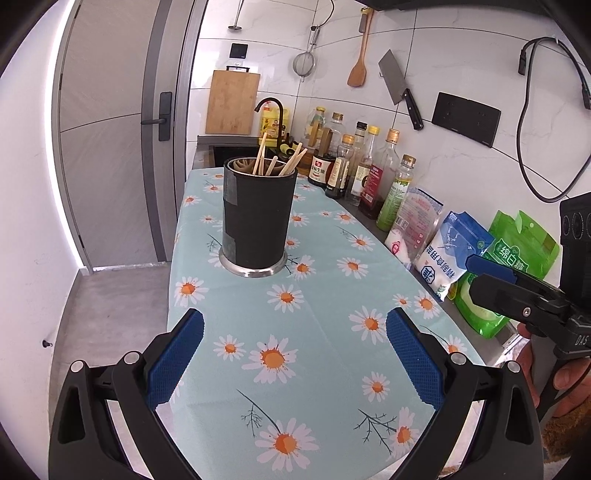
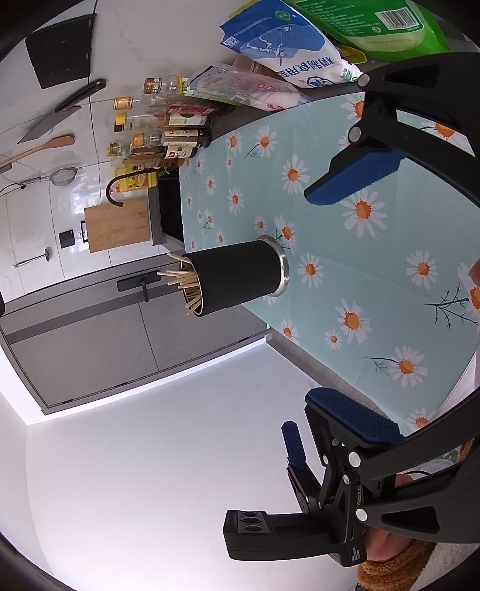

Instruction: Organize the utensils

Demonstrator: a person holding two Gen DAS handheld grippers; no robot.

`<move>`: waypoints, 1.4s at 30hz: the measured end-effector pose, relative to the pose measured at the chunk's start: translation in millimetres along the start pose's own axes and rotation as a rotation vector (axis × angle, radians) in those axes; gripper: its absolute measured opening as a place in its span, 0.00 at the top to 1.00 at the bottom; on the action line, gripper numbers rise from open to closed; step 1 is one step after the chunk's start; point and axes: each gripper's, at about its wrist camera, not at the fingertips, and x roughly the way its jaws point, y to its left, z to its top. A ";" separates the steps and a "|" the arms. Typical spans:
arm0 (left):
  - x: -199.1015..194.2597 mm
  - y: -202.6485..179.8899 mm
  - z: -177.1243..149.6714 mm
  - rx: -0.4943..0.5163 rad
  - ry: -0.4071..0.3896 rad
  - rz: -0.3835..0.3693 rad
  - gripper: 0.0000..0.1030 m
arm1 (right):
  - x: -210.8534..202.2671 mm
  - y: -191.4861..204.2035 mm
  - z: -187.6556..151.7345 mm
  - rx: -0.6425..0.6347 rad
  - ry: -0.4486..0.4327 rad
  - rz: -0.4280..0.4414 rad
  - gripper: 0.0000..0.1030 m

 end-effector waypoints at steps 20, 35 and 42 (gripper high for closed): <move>-5.0 8.3 -2.8 -0.007 0.000 0.015 0.06 | 16.1 8.4 -2.3 -0.018 0.036 0.024 0.05; -0.6 6.7 -2.1 -0.005 0.016 0.010 0.06 | 19.0 3.5 -4.9 -0.003 0.046 0.024 0.05; 2.5 4.6 -1.6 -0.001 0.023 0.005 0.06 | 19.0 1.1 -5.6 0.003 0.049 0.021 0.05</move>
